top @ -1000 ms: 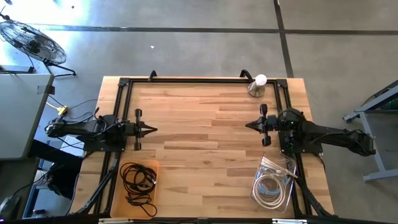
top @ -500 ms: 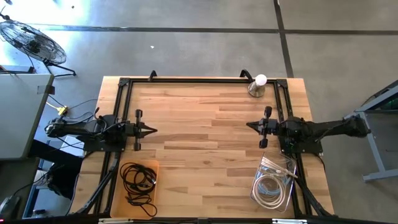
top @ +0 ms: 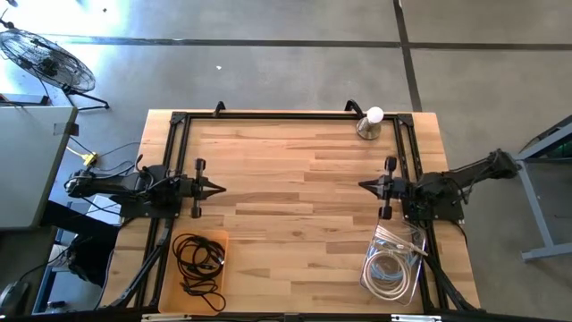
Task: Sort HDMI cables
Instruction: Return to Home Position
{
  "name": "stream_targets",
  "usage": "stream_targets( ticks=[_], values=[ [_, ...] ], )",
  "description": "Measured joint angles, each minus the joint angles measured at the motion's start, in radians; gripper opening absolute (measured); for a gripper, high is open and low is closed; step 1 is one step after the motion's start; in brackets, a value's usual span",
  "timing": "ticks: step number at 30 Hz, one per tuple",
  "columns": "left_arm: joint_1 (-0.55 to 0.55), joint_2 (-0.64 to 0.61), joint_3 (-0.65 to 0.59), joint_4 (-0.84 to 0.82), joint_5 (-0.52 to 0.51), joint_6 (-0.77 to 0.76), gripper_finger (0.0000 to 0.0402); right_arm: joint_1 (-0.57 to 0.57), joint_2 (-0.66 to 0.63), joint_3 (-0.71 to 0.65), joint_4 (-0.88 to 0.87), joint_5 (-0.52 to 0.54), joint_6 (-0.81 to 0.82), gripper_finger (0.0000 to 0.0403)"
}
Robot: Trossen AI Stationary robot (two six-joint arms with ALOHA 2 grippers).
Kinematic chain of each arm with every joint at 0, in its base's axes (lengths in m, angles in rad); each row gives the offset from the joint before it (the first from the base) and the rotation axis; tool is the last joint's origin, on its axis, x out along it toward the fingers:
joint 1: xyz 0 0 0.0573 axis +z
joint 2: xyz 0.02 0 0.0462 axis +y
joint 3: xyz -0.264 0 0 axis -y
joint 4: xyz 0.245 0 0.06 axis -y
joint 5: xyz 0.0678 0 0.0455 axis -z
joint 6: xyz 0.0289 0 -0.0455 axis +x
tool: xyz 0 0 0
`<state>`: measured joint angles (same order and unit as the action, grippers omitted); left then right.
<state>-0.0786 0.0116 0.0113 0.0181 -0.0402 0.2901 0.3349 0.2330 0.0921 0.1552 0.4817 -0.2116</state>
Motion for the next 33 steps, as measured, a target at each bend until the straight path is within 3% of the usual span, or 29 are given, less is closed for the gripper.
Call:
stream_targets(
  ticks=[7,14,18,26,33],
  values=[
    [0.000,0.000,0.000,0.000,-0.003,0.000,0.0000,0.016,-0.113,0.021,-0.179,0.018,0.078,0.0000],
    [0.000,0.000,0.000,0.000,-0.003,0.000,0.0000,0.020,-0.232,0.022,-0.199,0.010,0.064,0.0000],
    [0.000,0.000,0.000,0.000,-0.003,0.000,0.0000,0.021,-0.229,0.023,-0.193,-0.011,0.056,0.0000],
    [0.000,0.000,0.000,0.000,-0.018,0.000,0.0000,0.014,-0.229,0.023,-0.176,0.045,0.045,0.0000],
    [0.000,0.000,0.000,0.001,-0.019,0.000,0.0000,-0.056,-0.229,0.023,-0.144,0.014,-0.002,0.0000]
  ],
)
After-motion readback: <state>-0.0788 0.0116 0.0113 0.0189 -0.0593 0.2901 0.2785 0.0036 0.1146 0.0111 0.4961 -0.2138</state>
